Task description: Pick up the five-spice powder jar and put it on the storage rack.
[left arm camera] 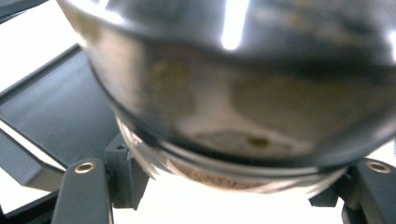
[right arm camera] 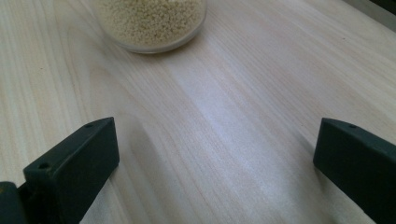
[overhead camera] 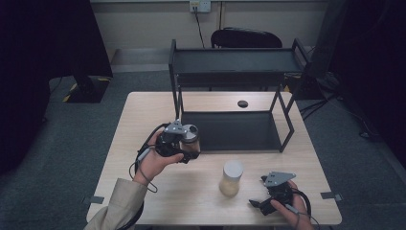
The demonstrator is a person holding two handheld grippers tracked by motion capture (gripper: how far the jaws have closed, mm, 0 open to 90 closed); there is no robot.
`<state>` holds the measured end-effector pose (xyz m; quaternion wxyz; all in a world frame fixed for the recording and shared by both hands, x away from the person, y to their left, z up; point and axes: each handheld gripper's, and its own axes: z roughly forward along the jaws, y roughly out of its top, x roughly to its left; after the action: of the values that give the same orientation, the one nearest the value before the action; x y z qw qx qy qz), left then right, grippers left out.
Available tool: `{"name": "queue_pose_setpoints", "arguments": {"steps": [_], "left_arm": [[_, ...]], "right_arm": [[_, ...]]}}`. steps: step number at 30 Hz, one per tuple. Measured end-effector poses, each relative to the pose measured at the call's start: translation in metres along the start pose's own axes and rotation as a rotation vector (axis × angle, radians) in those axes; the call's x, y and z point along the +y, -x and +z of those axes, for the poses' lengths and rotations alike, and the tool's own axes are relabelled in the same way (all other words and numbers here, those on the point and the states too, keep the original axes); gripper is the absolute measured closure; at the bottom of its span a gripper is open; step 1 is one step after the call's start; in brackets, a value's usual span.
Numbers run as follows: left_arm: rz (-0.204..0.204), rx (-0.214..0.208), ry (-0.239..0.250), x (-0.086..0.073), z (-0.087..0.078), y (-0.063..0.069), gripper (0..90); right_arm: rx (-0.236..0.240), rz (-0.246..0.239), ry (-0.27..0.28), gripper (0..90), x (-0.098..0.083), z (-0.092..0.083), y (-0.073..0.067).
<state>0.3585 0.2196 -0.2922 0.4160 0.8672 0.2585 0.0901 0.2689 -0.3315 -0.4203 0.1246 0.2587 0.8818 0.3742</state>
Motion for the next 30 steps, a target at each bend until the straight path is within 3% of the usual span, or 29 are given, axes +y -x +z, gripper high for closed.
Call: {"name": "queue_pose_setpoints", "arguments": {"steps": [15, 27, 30], "left_arm": [[0.026, 0.010, -0.017, 0.037, -0.002, -0.002, 30.4], [0.006, -0.005, 0.005, 0.057, -0.005, -0.010, 30.4], [0.017, 0.006, -0.003, 0.064, -0.005, -0.010, 30.4]], "right_arm": [[0.000, 0.000, 0.000, 0.0, 0.000, 0.000, 0.000], [0.000, 0.000, 0.000, 0.0, 0.000, 0.000, 0.000], [0.000, 0.000, 0.000, 0.0, 0.000, 0.000, 0.000]]}}
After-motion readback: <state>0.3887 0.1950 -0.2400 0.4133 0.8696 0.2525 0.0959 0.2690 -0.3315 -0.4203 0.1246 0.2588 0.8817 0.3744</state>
